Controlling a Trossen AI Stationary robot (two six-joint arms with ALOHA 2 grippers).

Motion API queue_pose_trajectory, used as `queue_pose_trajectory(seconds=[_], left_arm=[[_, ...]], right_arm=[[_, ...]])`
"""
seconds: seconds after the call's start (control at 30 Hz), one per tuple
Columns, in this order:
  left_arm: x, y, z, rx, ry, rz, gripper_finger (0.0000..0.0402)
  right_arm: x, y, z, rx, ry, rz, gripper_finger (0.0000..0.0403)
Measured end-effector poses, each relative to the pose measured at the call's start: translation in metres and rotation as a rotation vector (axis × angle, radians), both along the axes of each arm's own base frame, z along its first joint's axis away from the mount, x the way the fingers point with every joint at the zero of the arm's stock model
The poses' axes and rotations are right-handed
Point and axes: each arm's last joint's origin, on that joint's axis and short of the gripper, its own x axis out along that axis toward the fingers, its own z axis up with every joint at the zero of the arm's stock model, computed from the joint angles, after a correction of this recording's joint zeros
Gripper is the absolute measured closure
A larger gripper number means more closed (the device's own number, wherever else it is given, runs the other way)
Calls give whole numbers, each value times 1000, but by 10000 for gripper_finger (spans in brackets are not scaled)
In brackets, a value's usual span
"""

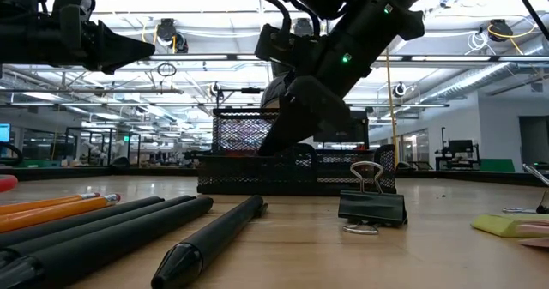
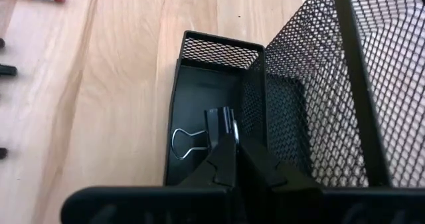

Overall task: Pick and place office supplies into organizer
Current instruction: Put the black binder clip into the black desk organizer

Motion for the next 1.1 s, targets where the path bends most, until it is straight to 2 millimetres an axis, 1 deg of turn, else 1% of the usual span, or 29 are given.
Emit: queue_pose_trajectory(seconds=[0.1, 0.17, 0.3, 0.5, 0.67, 0.83, 0.93, 1.03, 1.1], left_arm=[[0, 0, 0, 0, 0, 0, 350], [0, 0, 0, 0, 0, -1, 350], [0, 0, 0, 0, 0, -1, 350], [0, 0, 0, 0, 0, 0, 350], [0, 0, 0, 0, 0, -1, 350], [0, 0, 0, 0, 0, -1, 350], [0, 0, 0, 0, 0, -1, 350], [0, 0, 0, 0, 1, -1, 350], [0, 0, 0, 0, 1, -2, 350]], right_arm=[[-1, 3, 0, -68, 1, 13, 401], [-1, 3, 1, -80, -5, -1, 402], [-1, 3, 1, -56, -18, -29, 400], [-1, 3, 1, -33, -29, -59, 383], [-1, 3, 1, -4, -25, -50, 380], [-1, 5, 3, -20, -29, -29, 379], [-3, 8, 13, -32, -50, -7, 378], [-11, 15, 26, -69, -53, 18, 378], [-16, 22, 42, -70, -99, 45, 377]])
